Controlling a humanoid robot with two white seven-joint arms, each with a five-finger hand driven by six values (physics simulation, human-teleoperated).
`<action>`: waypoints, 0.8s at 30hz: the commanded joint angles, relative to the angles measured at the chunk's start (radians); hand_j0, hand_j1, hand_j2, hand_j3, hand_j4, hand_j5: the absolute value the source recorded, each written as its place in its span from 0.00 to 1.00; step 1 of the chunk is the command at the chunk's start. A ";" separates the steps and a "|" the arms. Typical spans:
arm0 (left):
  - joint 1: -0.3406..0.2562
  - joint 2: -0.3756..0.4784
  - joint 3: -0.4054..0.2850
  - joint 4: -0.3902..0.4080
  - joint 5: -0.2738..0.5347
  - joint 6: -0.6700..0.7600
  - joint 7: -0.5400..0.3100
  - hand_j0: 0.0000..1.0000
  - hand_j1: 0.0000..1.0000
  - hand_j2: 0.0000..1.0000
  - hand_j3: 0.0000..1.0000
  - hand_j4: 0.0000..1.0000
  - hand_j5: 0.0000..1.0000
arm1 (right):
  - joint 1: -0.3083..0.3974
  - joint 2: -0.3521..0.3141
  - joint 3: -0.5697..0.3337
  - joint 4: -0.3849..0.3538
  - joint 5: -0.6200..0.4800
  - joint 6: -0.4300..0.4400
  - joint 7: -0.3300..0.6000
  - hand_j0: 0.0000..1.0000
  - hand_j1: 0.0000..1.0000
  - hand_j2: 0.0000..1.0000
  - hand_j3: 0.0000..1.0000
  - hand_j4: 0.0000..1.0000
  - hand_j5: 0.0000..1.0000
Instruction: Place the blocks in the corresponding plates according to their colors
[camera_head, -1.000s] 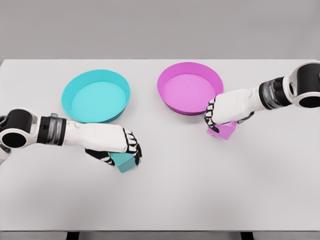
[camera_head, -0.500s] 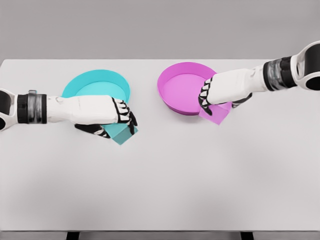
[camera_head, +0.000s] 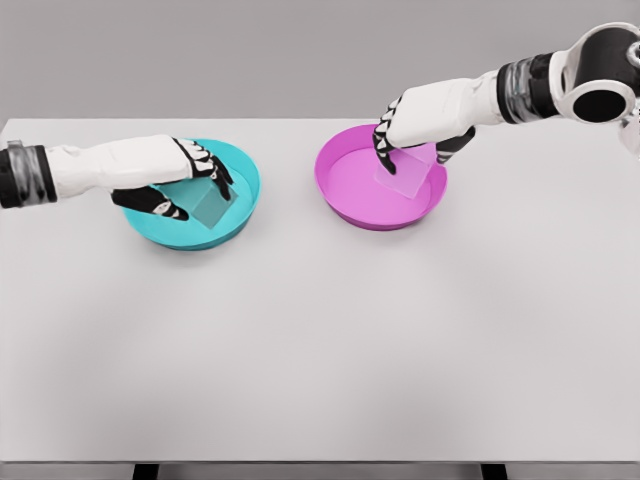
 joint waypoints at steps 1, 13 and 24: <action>0.000 -0.026 0.014 0.077 0.005 0.003 0.001 0.53 0.53 0.53 0.53 0.53 0.53 | 0.000 0.032 0.003 0.019 -0.002 0.002 -0.001 0.51 0.51 0.51 0.51 0.51 0.51; -0.009 -0.114 0.040 0.295 -0.038 0.008 0.001 0.53 0.53 0.53 0.53 0.53 0.53 | -0.023 0.098 0.009 0.092 0.026 0.002 -0.001 1.00 1.00 1.00 1.00 1.00 1.00; -0.061 -0.228 0.034 0.460 -0.124 0.010 0.001 0.54 0.54 0.54 0.54 0.54 0.54 | -0.041 -0.024 -0.022 -0.032 -0.002 0.002 -0.001 1.00 1.00 1.00 1.00 1.00 1.00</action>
